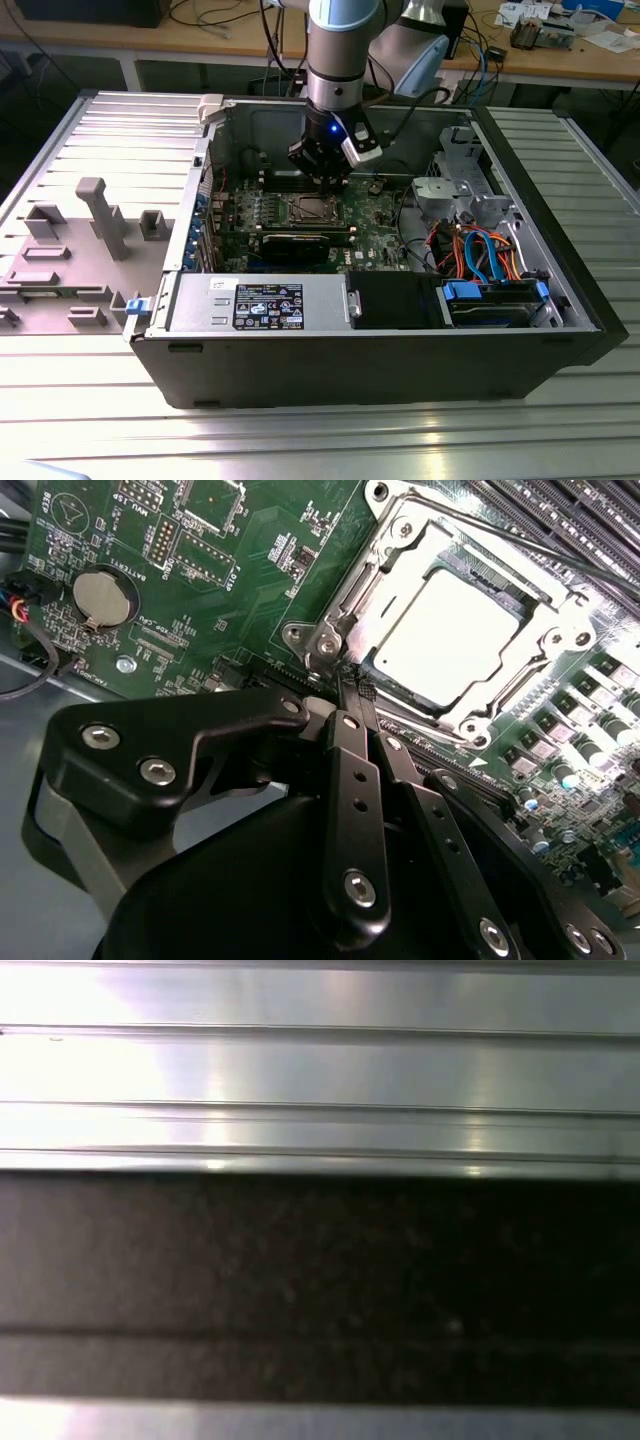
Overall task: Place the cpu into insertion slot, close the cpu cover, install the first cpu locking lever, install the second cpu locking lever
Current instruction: 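Install the first cpu locking lever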
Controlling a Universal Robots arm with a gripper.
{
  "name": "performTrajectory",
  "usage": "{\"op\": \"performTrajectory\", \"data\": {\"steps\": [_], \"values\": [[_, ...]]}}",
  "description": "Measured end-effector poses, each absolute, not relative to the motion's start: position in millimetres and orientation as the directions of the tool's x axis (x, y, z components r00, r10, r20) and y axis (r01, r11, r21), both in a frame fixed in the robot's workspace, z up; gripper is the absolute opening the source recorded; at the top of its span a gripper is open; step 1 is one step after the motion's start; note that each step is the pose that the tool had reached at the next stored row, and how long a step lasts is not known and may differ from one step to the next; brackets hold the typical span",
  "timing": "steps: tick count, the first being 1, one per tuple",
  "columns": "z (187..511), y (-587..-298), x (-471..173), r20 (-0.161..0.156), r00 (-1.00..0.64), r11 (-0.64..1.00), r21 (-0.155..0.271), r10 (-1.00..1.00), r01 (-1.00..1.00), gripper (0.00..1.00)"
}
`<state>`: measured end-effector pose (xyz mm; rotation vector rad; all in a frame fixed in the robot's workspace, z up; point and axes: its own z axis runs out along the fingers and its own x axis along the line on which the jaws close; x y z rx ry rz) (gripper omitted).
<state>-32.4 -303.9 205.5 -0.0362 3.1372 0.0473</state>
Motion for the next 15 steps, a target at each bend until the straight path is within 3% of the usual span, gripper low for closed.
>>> {"op": "performTrajectory", "data": {"steps": [15], "values": [[200.1, -304.8, -32.2, -0.001, -1.000, 1.000, 0.023, -0.021, -0.021, 0.11]]}}
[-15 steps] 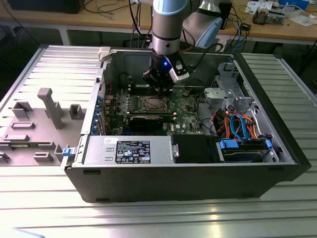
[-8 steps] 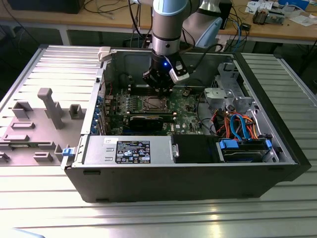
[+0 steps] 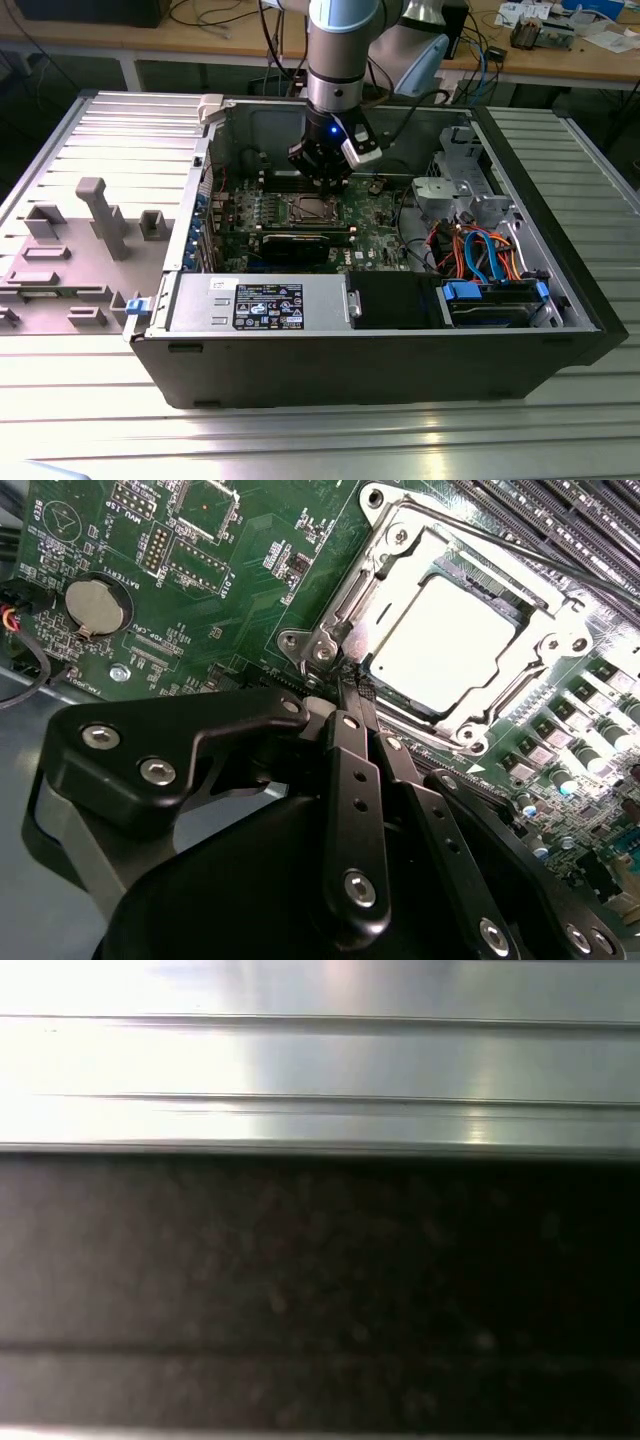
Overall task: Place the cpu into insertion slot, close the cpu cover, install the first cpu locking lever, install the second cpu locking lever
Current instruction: 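Install the first cpu locking lever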
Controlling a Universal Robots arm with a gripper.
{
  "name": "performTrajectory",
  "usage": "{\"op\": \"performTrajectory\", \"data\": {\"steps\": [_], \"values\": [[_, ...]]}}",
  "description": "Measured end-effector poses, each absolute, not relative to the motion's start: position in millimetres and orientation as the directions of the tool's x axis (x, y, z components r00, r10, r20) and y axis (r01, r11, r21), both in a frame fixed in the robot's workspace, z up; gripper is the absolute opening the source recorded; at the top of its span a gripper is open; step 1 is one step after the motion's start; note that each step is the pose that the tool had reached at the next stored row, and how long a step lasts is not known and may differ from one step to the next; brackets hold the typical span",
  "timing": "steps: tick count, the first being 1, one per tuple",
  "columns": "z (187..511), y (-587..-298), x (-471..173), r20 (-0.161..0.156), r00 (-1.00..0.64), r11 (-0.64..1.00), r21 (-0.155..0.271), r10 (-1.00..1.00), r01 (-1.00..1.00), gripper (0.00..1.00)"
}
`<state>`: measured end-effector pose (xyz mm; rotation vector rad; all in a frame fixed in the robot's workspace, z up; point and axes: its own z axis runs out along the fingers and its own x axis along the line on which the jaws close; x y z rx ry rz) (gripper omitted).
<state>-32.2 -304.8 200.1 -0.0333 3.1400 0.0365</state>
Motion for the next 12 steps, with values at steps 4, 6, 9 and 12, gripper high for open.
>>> {"op": "performTrajectory", "data": {"steps": [4, 6, 9, 12], "values": [[199.4, -304.5, -32.2, 0.000, -1.000, 0.999, 0.024, -0.021, -0.021, 0.11], [199.2, -304.2, -32.1, 0.000, -1.000, 0.999, 0.029, -0.021, -0.021, 0.11], [200.5, -303.9, -32.1, 0.000, -1.000, 0.999, 0.041, -0.021, -0.021, 0.11], [202.4, -304.0, -32.1, 0.000, -1.000, 0.999, 0.041, -0.021, -0.021, 0.11]]}}
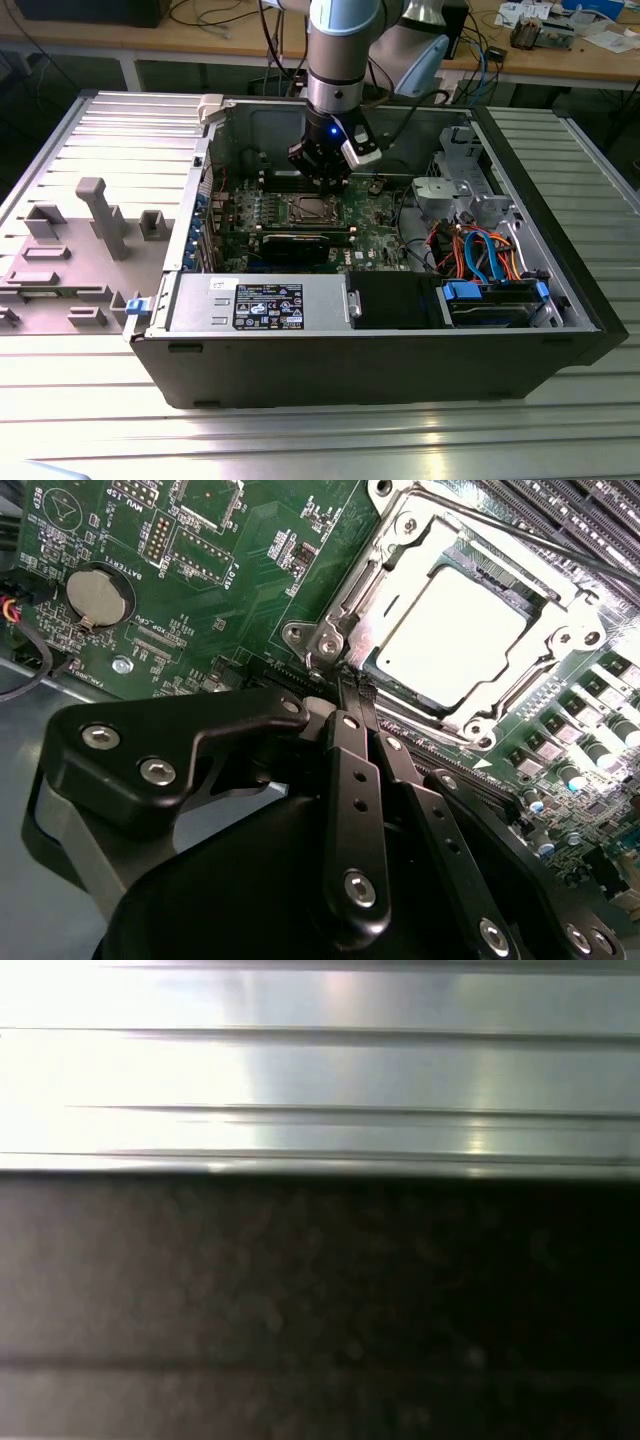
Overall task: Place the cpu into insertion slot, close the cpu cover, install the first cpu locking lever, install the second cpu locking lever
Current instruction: 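Install the first cpu locking lever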
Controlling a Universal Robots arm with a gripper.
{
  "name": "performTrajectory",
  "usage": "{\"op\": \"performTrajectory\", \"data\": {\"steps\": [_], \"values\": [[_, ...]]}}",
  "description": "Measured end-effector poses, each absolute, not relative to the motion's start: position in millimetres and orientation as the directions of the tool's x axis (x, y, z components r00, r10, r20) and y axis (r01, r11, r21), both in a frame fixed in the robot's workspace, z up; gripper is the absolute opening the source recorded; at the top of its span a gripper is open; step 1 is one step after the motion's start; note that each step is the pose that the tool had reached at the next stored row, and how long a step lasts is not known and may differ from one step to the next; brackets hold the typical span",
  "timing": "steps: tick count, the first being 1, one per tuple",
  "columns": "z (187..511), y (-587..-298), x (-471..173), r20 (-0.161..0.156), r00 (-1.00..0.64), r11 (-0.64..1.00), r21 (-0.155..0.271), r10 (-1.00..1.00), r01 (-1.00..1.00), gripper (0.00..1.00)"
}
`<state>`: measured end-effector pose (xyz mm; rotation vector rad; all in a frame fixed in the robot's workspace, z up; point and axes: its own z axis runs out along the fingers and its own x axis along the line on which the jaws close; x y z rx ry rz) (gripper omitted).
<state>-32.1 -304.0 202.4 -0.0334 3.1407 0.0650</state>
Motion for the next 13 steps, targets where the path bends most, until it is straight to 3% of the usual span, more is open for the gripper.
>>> {"op": "performTrajectory", "data": {"steps": [13], "values": [[208.1, -307.9, -32.1, 0.000, -1.000, 0.999, 0.041, -0.021, -0.021, 0.11]]}}
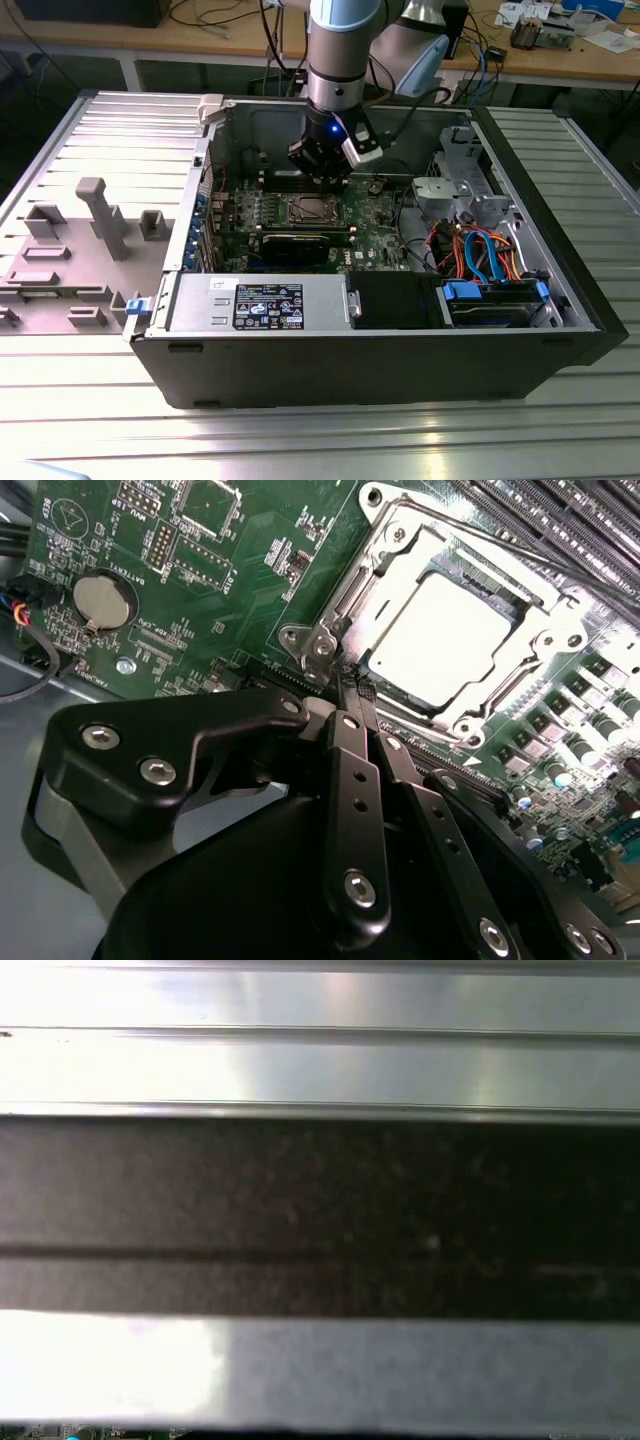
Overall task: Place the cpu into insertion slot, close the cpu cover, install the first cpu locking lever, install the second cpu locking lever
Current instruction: 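Install the first cpu locking lever, then install the second cpu locking lever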
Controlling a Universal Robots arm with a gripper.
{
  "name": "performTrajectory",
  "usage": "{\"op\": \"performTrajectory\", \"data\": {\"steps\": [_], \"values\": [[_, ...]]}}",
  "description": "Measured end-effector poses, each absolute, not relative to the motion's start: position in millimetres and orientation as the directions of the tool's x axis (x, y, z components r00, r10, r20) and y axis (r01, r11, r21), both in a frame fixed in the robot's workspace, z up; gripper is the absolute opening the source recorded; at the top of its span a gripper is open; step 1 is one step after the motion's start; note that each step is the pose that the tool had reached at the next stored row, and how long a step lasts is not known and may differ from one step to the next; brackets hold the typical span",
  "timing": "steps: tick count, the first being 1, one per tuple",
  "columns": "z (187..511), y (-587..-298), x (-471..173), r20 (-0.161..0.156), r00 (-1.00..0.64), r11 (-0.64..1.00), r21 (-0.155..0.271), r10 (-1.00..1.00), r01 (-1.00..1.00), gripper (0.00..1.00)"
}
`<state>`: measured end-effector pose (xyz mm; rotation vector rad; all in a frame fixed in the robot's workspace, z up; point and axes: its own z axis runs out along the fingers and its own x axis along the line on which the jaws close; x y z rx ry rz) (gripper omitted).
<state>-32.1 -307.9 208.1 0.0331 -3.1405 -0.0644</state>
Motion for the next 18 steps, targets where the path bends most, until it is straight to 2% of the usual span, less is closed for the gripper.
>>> {"op": "performTrajectory", "data": {"steps": [18], "values": [[211.6, -310.5, -32.1, 0.000, -1.000, 0.999, 0.031, -0.021, -0.021, 0.11]]}}
